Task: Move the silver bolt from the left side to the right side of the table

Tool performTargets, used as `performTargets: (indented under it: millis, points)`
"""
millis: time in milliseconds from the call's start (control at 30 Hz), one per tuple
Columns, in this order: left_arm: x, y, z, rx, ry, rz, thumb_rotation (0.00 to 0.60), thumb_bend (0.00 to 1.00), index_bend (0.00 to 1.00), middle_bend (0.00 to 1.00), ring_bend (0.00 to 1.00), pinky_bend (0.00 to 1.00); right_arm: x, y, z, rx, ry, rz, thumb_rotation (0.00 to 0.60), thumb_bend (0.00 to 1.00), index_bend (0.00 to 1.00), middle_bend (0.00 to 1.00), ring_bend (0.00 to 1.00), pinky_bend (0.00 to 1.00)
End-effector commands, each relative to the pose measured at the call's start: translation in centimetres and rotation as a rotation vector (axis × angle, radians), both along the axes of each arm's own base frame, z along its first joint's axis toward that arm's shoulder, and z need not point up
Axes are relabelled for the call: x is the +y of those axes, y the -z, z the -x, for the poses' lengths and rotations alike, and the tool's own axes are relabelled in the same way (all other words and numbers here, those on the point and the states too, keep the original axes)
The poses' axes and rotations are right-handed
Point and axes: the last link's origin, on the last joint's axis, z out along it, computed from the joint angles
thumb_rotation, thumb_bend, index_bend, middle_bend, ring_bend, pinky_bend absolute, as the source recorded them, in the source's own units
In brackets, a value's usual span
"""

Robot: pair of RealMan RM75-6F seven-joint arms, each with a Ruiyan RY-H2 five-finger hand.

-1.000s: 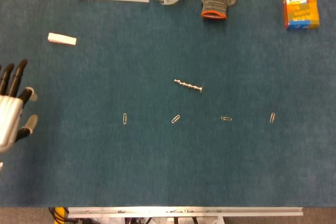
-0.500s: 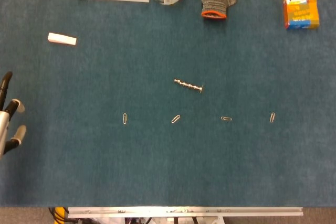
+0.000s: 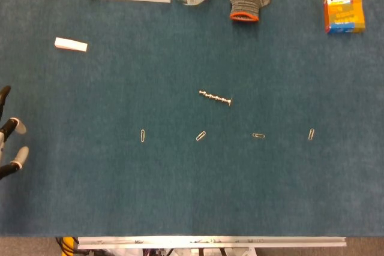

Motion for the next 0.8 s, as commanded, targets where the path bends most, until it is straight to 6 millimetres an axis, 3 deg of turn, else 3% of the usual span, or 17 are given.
performTargets:
  millis: [33,600,800]
  points:
    - [0.0,-0.1,0.1,-0.005,-0.002,0.004,0.6,0.28,0.44,0.0,0.0,0.02,-0.2,0.4,-0.2,0.003,-0.001,-0.011,0.6,0.21,0.21,0.06,0.06,0.36]
    - [-1.2,-0.6,1.1,-0.027,-0.024,0.037,0.6,0.28,0.44,0.0,0.0,0.02,-1.0,2.9,-2.6,0.038,-0.042,-0.062,0.6,0.21,0.21,0.06,0.06,0.36]
    - [-1.2,-0.8,1.1,-0.04,-0.019,0.039,0.6,0.28,0.45,0.0,0.0,0.02,-1.4,4.0,-4.2,0.066,-0.077,-0.089,0.6,0.21,0.21,0.06,0.06,0.36]
